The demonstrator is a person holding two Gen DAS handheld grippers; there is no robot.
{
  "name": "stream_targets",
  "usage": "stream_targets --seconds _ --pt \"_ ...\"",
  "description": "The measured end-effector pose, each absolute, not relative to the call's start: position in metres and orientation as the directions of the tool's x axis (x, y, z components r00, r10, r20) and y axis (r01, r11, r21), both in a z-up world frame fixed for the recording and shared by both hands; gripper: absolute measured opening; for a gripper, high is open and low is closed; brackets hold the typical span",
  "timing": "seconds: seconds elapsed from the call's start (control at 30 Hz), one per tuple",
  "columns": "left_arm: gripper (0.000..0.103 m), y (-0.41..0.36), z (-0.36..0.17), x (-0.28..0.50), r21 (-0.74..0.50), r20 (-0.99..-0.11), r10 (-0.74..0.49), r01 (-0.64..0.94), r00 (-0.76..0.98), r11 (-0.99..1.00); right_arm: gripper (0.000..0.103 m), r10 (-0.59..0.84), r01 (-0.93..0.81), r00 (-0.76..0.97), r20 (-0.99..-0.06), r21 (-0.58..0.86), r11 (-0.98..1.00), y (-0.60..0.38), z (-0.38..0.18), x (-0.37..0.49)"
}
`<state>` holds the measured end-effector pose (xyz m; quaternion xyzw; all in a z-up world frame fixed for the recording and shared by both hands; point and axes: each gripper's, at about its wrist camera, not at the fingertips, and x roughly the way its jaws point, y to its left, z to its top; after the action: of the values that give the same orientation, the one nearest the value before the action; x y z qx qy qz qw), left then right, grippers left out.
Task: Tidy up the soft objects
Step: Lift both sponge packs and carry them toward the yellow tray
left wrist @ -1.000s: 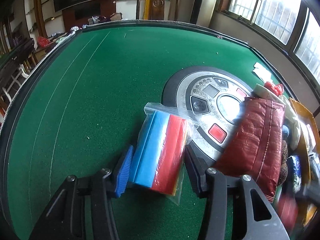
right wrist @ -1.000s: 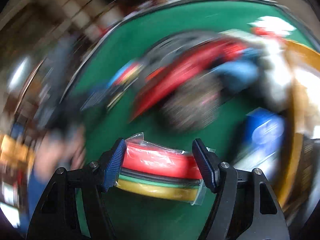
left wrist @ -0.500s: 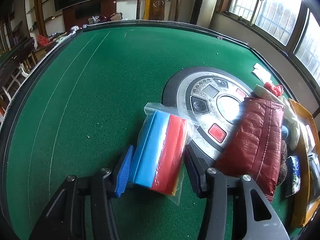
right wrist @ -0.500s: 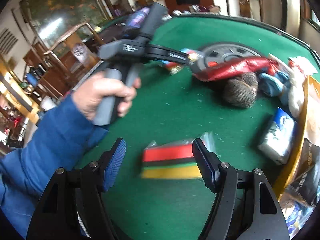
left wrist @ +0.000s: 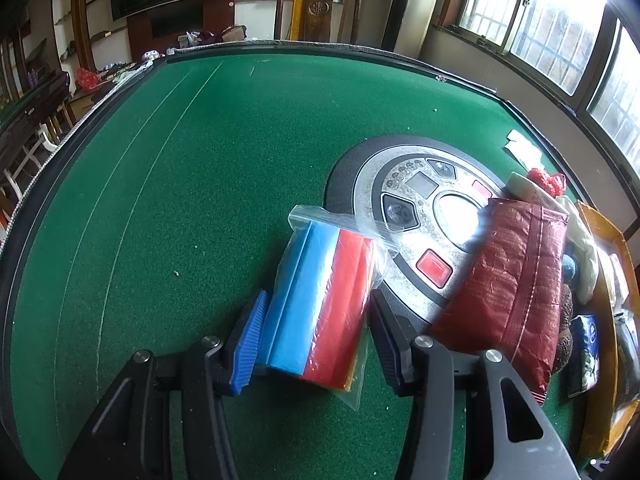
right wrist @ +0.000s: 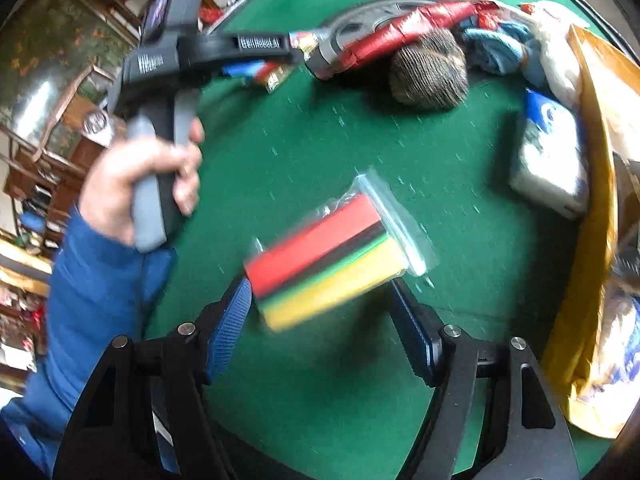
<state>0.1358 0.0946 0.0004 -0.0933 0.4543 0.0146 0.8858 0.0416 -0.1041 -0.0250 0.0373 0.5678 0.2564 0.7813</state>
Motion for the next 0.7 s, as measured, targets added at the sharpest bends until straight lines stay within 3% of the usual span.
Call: stream_targets --seconds 0.1,0.4,0.5,0.53,0.57,0.6,0.7 --pt "0.051 0.094 0.0 0.136 -0.147 -0.808 -0.055 -0.11 0.586 0.983 0.072 0.413 -0.322 0.244 -0.877 0.329 0.888 -0.092 -0.026 0.056" --pt "0.051 0.09 0.0 0.138 -0.123 -0.81 -0.04 -0.102 0.585 0.987 0.073 0.193 -0.473 0.349 -0.917 0.006 0.881 -0.038 -0.032 0.042" --pt "0.051 0.089 0.0 0.138 -0.114 -0.81 -0.033 -0.102 0.586 0.988 0.073 0.194 -0.486 0.379 -0.905 -0.016 0.874 -0.046 -0.033 0.032" --pt "0.051 0.089 0.0 0.137 -0.116 -0.808 -0.033 -0.104 0.588 0.988 0.071 0.208 -0.499 0.396 -0.895 -0.02 0.866 -0.049 -0.033 0.029" --pt "0.051 0.09 0.0 0.137 -0.117 -0.808 -0.033 -0.105 0.588 0.988 0.062 0.211 -0.504 0.411 -0.887 -0.028 0.863 -0.05 -0.033 0.027" --pt "0.051 0.09 0.0 0.137 -0.122 -0.806 -0.035 -0.107 0.59 0.987 0.042 0.217 -0.503 0.42 -0.881 -0.027 0.864 -0.054 -0.03 0.024" --pt "0.05 0.096 0.0 0.136 -0.154 -0.802 -0.054 -0.119 0.595 0.981 0.039 0.274 -0.493 0.412 -0.869 0.04 0.869 -0.062 -0.023 0.028"
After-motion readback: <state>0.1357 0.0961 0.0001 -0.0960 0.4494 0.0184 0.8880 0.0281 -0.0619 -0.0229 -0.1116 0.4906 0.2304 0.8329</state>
